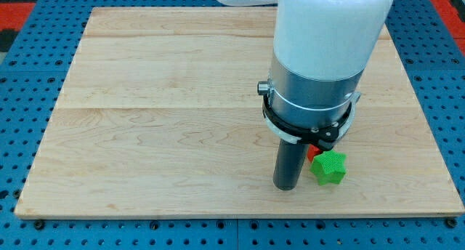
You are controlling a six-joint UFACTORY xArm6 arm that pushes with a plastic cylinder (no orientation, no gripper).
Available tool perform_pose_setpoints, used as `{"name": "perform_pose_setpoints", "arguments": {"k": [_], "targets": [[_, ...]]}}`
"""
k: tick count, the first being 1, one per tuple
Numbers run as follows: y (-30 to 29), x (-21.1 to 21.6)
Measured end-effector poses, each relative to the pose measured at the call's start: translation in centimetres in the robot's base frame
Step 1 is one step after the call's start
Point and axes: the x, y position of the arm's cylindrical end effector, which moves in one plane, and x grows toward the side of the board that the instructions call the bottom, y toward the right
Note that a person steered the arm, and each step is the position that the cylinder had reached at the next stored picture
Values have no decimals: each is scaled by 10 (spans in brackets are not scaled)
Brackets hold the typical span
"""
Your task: Point at the blue triangle
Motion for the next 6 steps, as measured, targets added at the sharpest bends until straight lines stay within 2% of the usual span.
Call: {"name": "perform_pose_setpoints", "arguments": {"k": [1,3,6], "targets": [[0,0],[2,42],[38,41]]}}
